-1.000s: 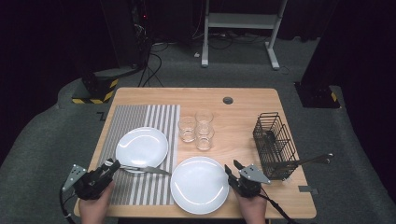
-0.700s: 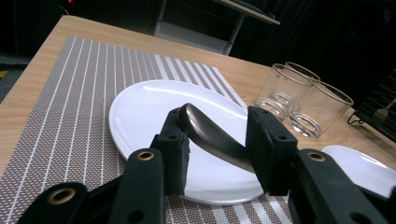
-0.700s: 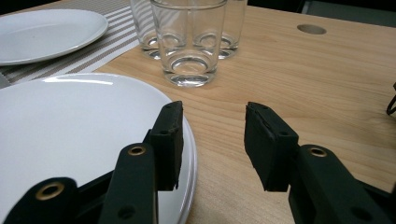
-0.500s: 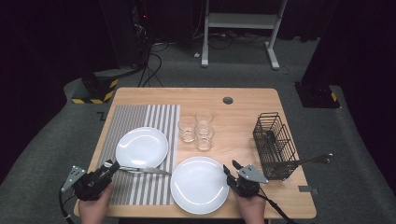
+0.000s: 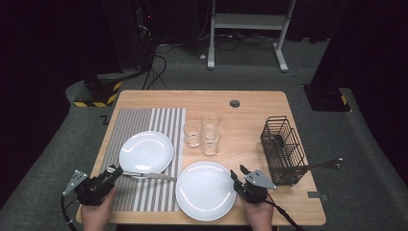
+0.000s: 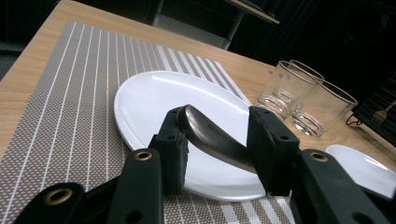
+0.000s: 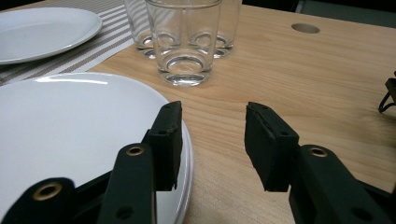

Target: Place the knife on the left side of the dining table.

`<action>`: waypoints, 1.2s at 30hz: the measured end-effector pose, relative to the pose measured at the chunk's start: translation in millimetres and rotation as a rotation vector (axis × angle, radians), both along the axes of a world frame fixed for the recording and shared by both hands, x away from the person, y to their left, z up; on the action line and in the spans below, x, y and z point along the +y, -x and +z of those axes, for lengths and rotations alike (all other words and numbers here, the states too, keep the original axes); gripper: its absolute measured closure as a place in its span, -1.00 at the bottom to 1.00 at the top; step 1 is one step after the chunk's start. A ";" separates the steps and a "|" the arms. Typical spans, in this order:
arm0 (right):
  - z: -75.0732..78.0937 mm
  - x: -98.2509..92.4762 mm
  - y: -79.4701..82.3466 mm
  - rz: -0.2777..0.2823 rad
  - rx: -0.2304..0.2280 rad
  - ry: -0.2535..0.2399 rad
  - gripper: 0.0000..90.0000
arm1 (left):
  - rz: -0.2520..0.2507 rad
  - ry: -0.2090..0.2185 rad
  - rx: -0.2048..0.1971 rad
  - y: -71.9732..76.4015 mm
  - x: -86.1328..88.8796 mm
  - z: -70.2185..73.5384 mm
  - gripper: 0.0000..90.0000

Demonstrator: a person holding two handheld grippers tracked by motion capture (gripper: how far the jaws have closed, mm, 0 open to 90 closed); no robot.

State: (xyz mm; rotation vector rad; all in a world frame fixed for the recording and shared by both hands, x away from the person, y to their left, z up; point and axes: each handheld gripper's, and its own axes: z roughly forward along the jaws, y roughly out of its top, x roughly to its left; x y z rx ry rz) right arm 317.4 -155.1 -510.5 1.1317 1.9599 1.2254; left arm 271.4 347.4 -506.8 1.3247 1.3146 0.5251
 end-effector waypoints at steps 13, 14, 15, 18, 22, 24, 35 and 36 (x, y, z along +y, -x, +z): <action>-0.7 2.5 -3.7 0.011 0.002 0.000 0.22 | 0.011 0.017 0.028 4.3 4.7 -7.0 0.31; -0.7 2.5 -3.4 0.013 0.003 -0.002 0.22 | 0.012 0.023 0.032 4.1 5.0 -7.8 0.30; -0.7 2.5 -3.1 0.014 0.002 -0.001 0.23 | 0.013 0.026 0.036 4.0 5.7 -8.6 0.30; 1.0 1.6 -2.2 0.019 -0.005 -0.008 0.23 | 0.018 0.041 0.052 4.0 7.1 -11.8 0.30; 1.7 -0.9 -2.3 0.018 -0.008 -0.017 0.23 | 0.021 0.055 0.068 3.8 9.0 -15.1 0.29; 1.4 -1.7 -2.7 0.015 -0.003 -0.019 0.23 | 0.024 0.060 0.074 3.7 9.5 -16.2 0.29; 1.5 -2.0 -2.4 0.016 0.001 -0.032 0.23 | 0.034 0.074 0.116 6.9 11.1 -18.3 0.28; 1.4 -1.9 -2.6 0.016 0.002 -0.033 0.23 | 0.035 0.075 0.120 7.0 11.3 -18.3 0.28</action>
